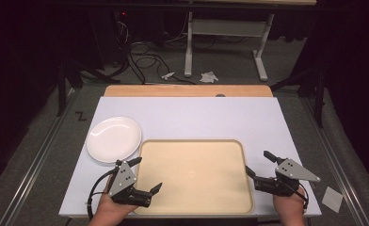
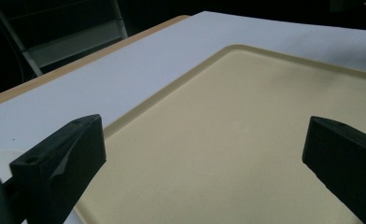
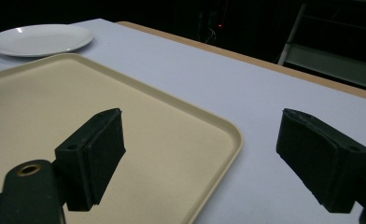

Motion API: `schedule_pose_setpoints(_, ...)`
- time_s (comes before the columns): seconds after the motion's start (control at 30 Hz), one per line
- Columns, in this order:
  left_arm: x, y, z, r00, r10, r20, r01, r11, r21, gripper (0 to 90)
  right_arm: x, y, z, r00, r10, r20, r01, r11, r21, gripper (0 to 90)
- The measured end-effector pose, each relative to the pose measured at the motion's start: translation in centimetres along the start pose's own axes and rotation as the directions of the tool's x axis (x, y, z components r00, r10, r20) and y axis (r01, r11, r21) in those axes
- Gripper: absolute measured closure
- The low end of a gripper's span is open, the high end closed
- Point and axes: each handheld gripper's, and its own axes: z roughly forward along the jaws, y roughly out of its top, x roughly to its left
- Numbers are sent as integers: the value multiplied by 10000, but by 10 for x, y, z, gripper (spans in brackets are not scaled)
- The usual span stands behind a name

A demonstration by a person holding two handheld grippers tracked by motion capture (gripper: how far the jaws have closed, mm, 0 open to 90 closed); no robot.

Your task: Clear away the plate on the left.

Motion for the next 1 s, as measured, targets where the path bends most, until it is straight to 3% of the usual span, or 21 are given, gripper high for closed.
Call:
schedule_pose_setpoints(0.23, 6, -3, 1, 9997, -165, -177, 165, 9999, 17, 4, 0, 0, -1, 10000, 5, 33, -5, 10000, -22, 162)
schedule_pose_setpoints(0.53, 10, -3, -1, 9990, 21, -442, -26, 9999, -121, 4, 0, 0, -1, 10000, 61, -8, -61, 10000, -11, 162)
schedule_pose_setpoints(0.7, 14, -4, -2, 9992, 1, -394, -8, 9998, -198, 5, 1, 1, -3, 10000, 11, 12, -11, 10000, -90, 161)
schedule_pose_setpoints(0.87, 18, -6, -6, 9980, -347, -524, 337, 9992, -195, 6, 2, 2, -4, 9992, -149, 374, 150, 9999, -23, 160)
schedule_pose_setpoints(1.0, 20, -6, -8, 9974, -405, -602, 390, 9989, -257, 6, 4, 3, -5, 9988, -247, 429, 251, 9997, -82, 160)
